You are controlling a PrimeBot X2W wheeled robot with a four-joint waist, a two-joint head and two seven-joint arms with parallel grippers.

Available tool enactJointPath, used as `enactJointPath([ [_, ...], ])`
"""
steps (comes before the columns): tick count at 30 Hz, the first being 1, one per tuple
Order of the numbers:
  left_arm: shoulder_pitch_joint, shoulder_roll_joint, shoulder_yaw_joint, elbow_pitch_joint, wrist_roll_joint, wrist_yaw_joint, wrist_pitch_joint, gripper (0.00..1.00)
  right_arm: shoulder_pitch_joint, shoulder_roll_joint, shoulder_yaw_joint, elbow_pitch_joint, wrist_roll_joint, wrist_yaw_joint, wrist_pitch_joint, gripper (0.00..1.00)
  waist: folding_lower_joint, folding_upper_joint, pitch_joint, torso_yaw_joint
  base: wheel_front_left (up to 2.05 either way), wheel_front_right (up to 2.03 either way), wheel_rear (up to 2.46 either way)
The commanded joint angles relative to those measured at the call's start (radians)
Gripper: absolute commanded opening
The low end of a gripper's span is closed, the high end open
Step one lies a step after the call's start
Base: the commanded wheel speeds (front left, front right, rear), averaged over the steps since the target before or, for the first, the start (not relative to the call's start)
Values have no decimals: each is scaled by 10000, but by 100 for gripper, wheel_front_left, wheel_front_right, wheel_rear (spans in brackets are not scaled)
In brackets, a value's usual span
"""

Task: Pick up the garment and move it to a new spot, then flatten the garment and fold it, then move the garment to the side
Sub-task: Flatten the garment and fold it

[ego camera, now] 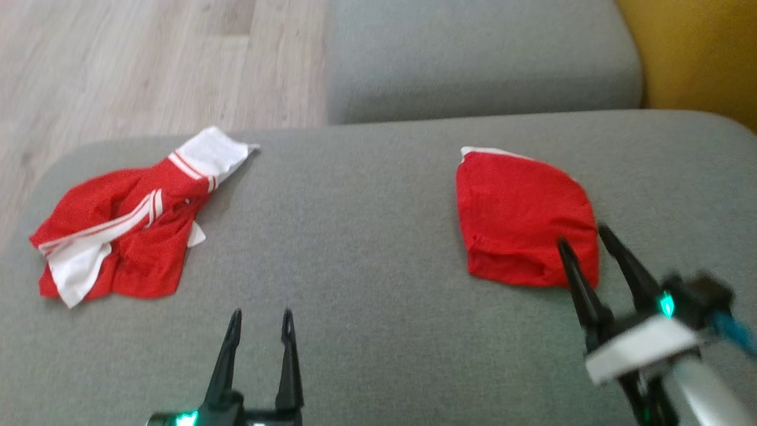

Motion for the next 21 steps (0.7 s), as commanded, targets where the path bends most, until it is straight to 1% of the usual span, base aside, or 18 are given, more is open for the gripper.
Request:
enactJointPath([
  [1, -199, -49, 402, -412, 60, 3, -51, 100, 148, 121, -101, -463, -240, -7, -107, 100, 2, -1, -205, -72, 0, 0, 0],
  [4, 332, -50, 613, -550, 74, -25, -51, 100, 1248, 661, -1118, -1074, -1105, -7, -108, 100, 2, -1, -460, -98, 0, 0, 0],
  [7, 800, -50, 810, -619, 97, -72, -51, 100, 1973, 1006, -1629, -1292, -1659, -7, -109, 100, 2, -1, -671, -71, 0, 0, 0],
  [13, 1291, -50, 1181, -797, 168, -188, -51, 100, 2562, 1520, -2247, -1277, -2067, -7, -109, 100, 2, -1, -821, -23, 0, 0, 0],
  [21, 1342, -50, 1333, -926, 220, -194, -51, 100, 2652, 1720, -2383, -1211, -2211, -7, -110, 100, 2, -1, -804, 5, 0, 0, 0],
])
